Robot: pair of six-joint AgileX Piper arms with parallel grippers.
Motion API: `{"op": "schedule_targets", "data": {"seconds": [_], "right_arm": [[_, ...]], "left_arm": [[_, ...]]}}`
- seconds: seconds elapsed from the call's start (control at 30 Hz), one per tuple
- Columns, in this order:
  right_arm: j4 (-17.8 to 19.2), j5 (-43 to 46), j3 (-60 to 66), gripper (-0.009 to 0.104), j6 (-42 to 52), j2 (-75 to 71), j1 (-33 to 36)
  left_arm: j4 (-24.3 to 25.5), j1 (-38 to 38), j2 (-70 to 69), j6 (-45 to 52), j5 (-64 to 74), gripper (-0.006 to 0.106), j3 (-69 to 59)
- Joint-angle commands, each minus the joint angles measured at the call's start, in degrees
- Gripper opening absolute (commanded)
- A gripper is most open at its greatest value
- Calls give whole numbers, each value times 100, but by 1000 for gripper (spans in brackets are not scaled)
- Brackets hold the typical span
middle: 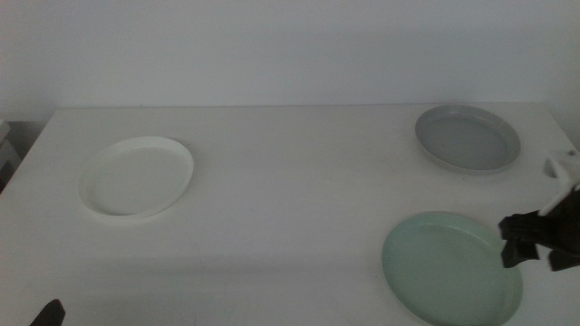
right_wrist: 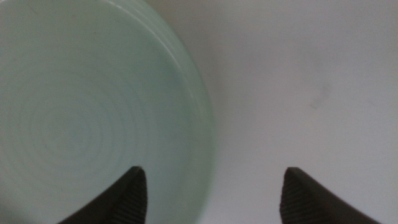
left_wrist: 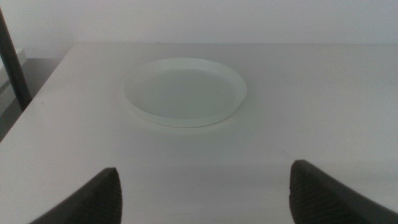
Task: Stack the three bowls on top of each other.
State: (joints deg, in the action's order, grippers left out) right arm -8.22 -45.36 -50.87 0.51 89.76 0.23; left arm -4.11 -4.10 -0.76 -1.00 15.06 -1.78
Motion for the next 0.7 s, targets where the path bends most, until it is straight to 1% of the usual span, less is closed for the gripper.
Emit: {"op": "schedule_targets", "data": {"seconds": [0.0, 0.1, 0.27, 0.33, 0.43, 0.47, 0.57, 0.67], "right_arm": [[-114, 339, -100, 50, 22, 34, 115], [-254, 507, -100, 45, 22, 341, 204], [-218, 535, -100, 33, 22, 733, 255], [-213, 547, -100, 25, 17, 772, 255], [-213, 541, -106, 4, 12, 737, 255], [-213, 535, -106, -1, 26, 691, 255], [-277, 443, -152, -1, -6, 437, 294], [-482, 425, -303, -1, -163, 93, 359]], "left_arm": [[-4, 7, -78, -53, -409, 91, 26], [-4, 7, -78, -53, -409, 91, 26], [-4, 7, -78, -53, -409, 91, 26], [-4, 7, -78, -53, -409, 91, 26], [-4, 7, -78, -53, -409, 91, 26], [-4, 7, -78, -53, -409, 91, 26], [-4, 7, -78, -53, -409, 91, 26], [-4, 7, -78, -53, -409, 91, 26]]}}
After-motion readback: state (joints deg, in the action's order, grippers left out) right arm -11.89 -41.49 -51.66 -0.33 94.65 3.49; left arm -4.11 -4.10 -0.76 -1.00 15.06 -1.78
